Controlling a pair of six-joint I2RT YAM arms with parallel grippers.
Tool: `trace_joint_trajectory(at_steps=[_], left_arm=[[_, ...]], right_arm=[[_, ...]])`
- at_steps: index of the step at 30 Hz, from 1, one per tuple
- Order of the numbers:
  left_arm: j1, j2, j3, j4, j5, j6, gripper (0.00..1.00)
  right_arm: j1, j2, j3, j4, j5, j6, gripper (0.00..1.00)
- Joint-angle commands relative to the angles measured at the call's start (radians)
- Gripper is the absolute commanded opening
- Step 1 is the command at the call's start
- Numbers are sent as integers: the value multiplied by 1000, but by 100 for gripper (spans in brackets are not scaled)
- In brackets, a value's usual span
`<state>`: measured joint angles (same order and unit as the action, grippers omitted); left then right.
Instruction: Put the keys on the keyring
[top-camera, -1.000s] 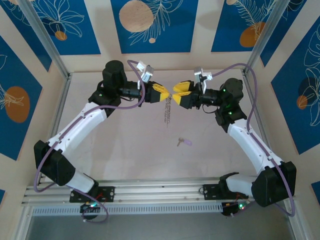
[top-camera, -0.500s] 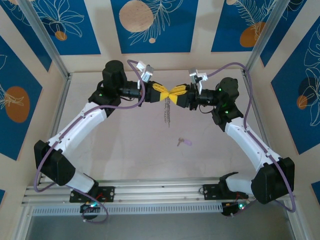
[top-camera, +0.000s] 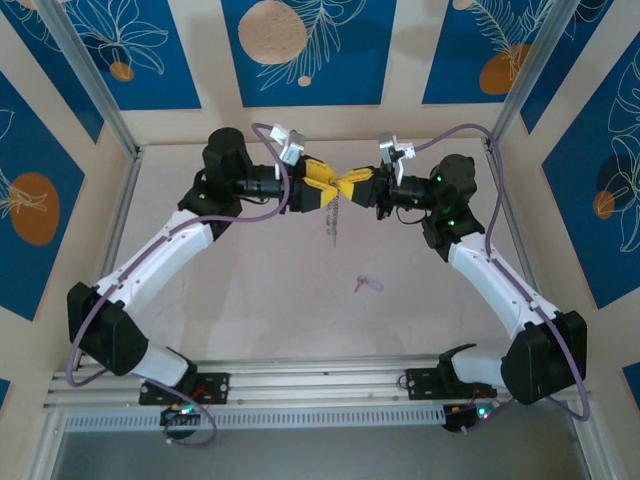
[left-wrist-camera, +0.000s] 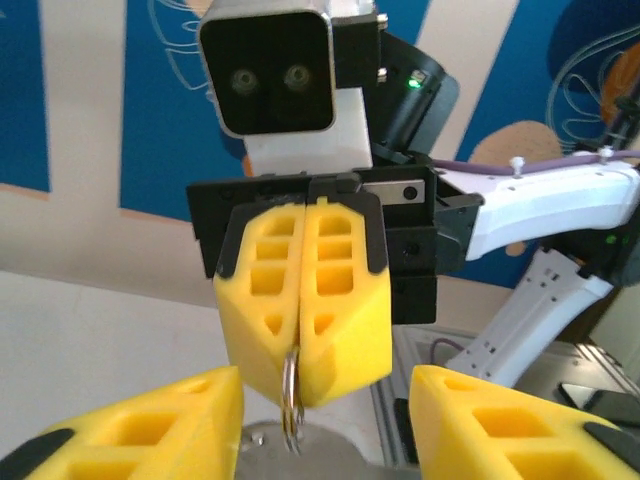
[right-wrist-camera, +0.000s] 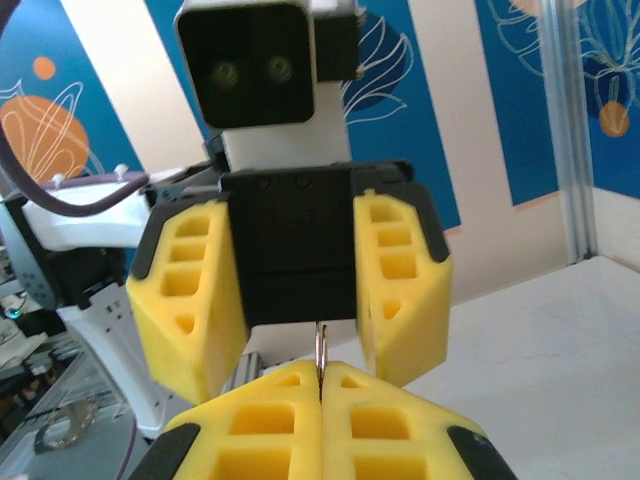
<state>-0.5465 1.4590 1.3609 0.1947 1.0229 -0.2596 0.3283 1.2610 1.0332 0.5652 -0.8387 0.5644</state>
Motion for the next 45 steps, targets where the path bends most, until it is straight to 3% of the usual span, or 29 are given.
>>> trace_joint_trajectory(at_steps=[1,6,8,15,25,45], left_arm=[[2,-83,-40,123,-123,-39,52],[8,-142,-125,231,-287,-96,59],[10,-146,-143,272,-302,-124,60],[10,-103,-167,387,-265,-225,58],[10,-34,-171,541,-250,-330,54],[4,16,-134,591,-205,-378,50]], right_arm=[[-9,-6,-16,95,67,43,0],[-11,-14,-49,210,110,98,0],[-10,-14,-60,257,127,123,0],[-5,11,-78,414,172,220,0],[19,28,-76,454,187,241,0],[28,38,-70,447,172,236,0]])
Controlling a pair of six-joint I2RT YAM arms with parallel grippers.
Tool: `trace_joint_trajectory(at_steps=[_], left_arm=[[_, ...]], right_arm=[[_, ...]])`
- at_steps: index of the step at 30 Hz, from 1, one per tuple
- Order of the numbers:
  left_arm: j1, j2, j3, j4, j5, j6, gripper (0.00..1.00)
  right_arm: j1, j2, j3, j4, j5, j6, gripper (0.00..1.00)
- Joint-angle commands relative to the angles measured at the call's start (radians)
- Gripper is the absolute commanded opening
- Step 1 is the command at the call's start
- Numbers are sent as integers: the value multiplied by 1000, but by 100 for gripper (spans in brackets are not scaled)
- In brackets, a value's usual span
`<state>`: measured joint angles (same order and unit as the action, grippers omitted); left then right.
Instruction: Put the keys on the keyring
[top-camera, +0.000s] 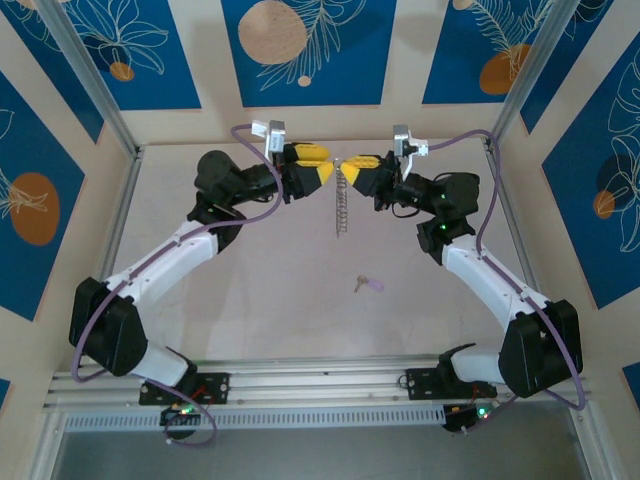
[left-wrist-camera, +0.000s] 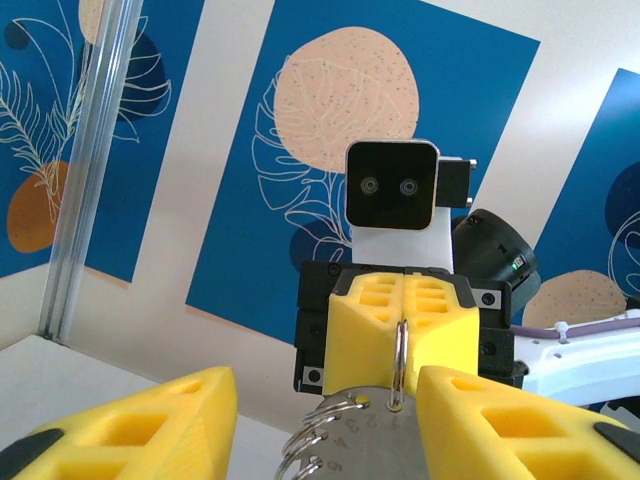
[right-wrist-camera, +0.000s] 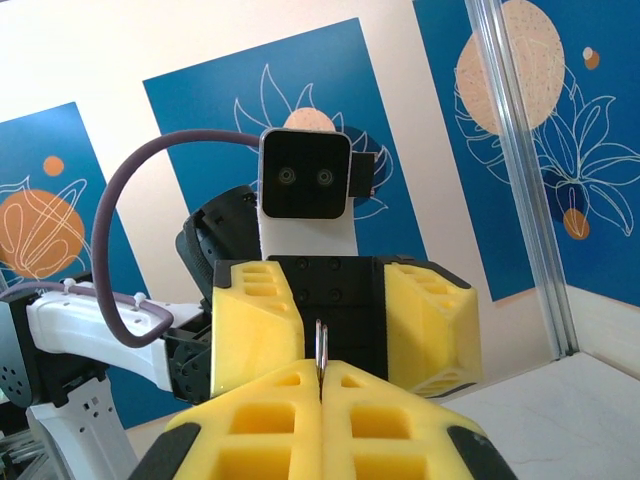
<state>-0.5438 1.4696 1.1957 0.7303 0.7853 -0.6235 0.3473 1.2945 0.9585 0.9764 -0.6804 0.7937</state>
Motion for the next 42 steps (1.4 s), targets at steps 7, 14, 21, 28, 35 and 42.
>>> trace_joint_trajectory(at_steps=[7,14,21,28,35,42], left_arm=[[-4,12,40,61,47,-18,46],[-7,21,53,58,66,-24,34],[-11,29,59,55,79,-25,24],[-15,34,69,51,99,-24,0],[-15,12,89,-99,96,80,0],[-14,0,144,-312,157,222,0]], right_arm=[[15,12,16,21,4,0,0],[18,14,17,11,4,-9,0],[20,14,20,7,6,-13,0],[21,15,26,-4,9,-16,0],[-17,-12,27,-100,50,-25,39],[-92,-80,34,-293,38,-71,51]])
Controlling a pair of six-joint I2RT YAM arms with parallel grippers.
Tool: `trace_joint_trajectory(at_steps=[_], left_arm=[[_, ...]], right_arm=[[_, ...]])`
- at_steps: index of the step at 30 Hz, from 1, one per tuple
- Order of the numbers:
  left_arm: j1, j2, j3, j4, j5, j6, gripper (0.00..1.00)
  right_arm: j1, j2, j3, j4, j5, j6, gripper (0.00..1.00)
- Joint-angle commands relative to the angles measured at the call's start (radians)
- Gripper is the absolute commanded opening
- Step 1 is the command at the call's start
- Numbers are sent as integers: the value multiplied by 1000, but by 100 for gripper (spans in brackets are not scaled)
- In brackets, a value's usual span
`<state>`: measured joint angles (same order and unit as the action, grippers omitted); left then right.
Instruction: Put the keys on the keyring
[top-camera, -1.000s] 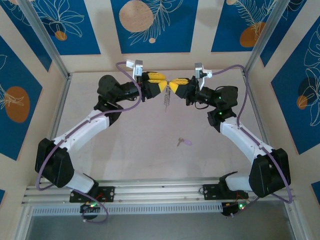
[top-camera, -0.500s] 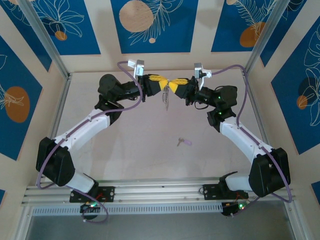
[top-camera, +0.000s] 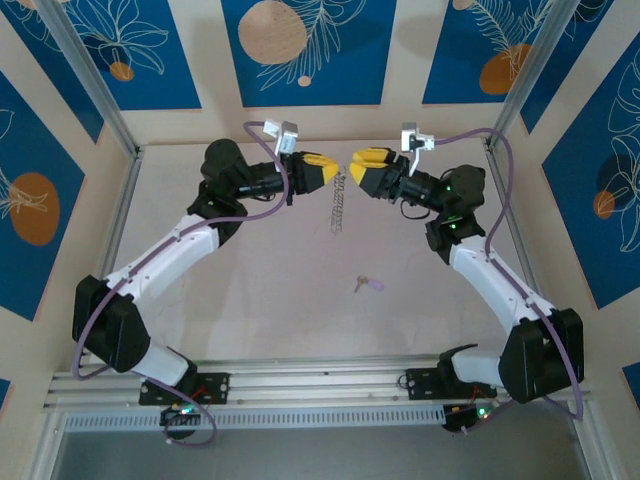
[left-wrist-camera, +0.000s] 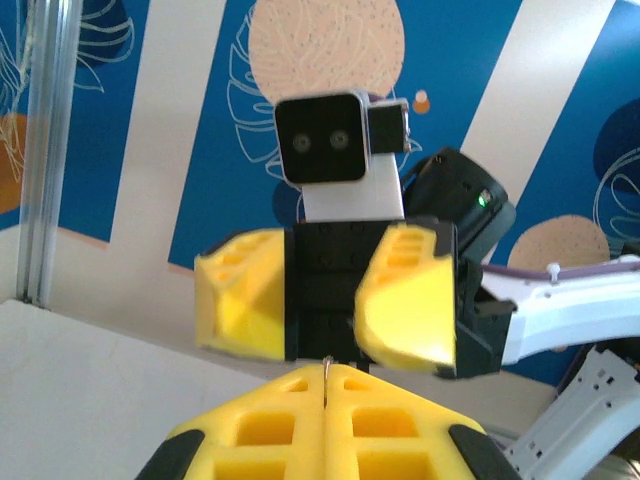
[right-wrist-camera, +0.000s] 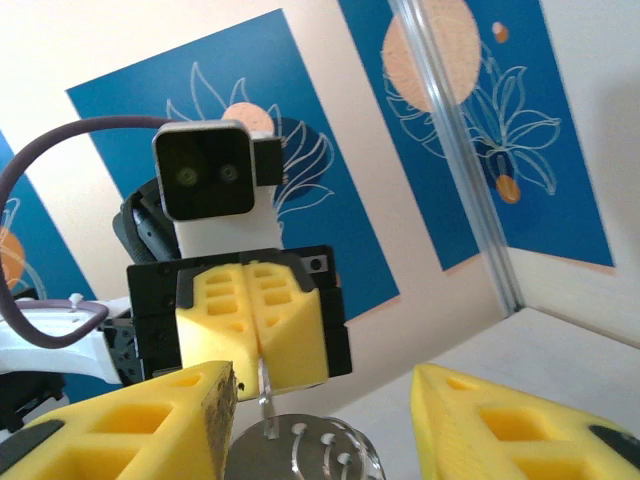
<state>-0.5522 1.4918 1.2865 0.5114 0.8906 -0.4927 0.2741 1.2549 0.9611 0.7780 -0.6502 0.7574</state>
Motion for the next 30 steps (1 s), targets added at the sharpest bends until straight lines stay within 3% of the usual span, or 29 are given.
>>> trace_joint_trajectory(at_steps=[1,7,13,30], left_arm=[[-5,-21,62,-120,67,111,0],[-4,-10,134,-306,143,228,0],[-3,1,207,-479,187,331,0],[-4,12,214,-486,183,335,0]], right_arm=[[-26,-47,36,-121,-4,-45,51],[-41,-57,66,-219,-148,-120,52],[-36,-51,76,-261,-212,-155,52],[21,4,98,-234,-236,-151,46]])
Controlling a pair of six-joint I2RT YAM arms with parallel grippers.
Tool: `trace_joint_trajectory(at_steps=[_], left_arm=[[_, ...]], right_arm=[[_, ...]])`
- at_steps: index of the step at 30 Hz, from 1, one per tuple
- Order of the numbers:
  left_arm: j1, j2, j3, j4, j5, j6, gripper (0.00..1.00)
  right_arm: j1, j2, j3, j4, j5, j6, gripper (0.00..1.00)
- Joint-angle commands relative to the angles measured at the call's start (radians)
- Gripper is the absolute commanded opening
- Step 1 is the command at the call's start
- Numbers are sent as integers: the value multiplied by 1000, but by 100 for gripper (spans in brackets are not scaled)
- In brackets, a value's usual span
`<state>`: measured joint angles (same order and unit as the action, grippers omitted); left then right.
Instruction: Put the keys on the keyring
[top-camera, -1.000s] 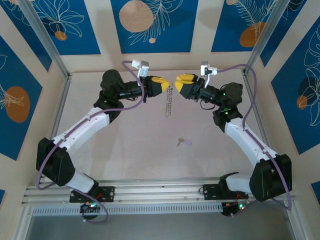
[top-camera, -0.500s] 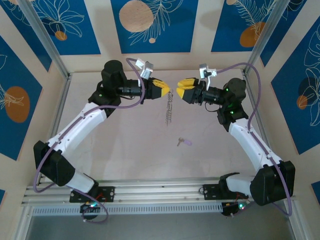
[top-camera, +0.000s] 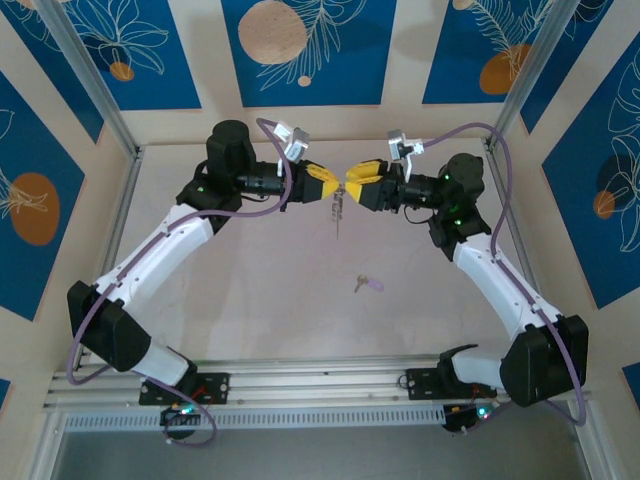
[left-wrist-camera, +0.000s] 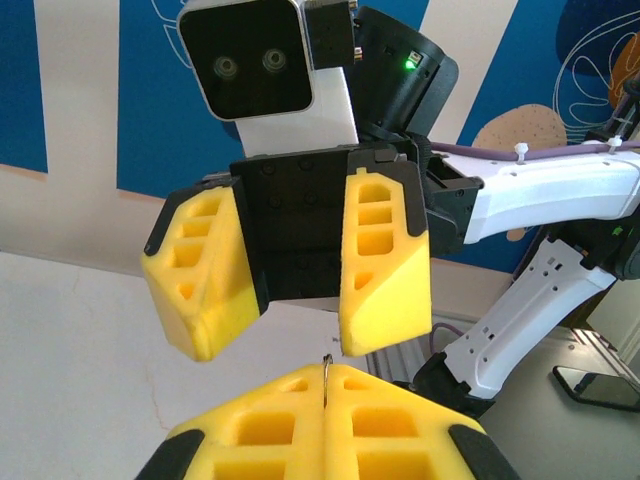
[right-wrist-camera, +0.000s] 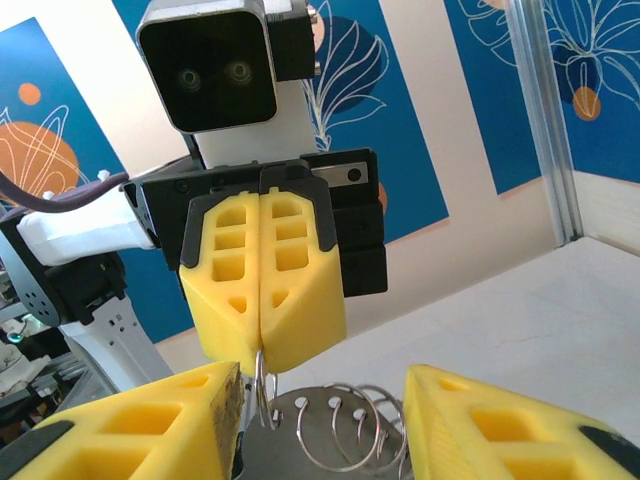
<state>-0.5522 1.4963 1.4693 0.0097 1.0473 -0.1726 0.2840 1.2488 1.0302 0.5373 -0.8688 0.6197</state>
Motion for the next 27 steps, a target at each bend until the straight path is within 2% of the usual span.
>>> trace_joint_trajectory(at_steps=[1,5,8,13,14,17,18,19,22,27], left_arm=[[-5,8,29,20,26,14,0],[-4,9,28,25,25,10,0],[-5,13,28,33,25,3,0],[-5,12,8,109,17,-55,0],[-4,5,-3,131,-7,-68,4],[7,-34,-60,207,-129,-110,39],[14,-51,-84,235,-170,-128,48],[22,-60,-100,257,-199,-145,54],[47,-78,-150,347,-246,-224,59],[61,-76,-232,544,-257,-366,60]], right_arm=[[12,12,28,7,-17,-15,45],[18,14,22,7,-18,-18,39],[20,15,22,7,-18,-18,29],[23,15,16,10,-9,-30,1],[22,16,12,15,-2,-30,0],[11,9,-5,56,28,-11,0],[5,9,-14,82,37,5,0],[0,9,-20,108,44,21,0],[-12,9,-39,191,74,74,0],[-19,10,-68,338,137,159,0]])
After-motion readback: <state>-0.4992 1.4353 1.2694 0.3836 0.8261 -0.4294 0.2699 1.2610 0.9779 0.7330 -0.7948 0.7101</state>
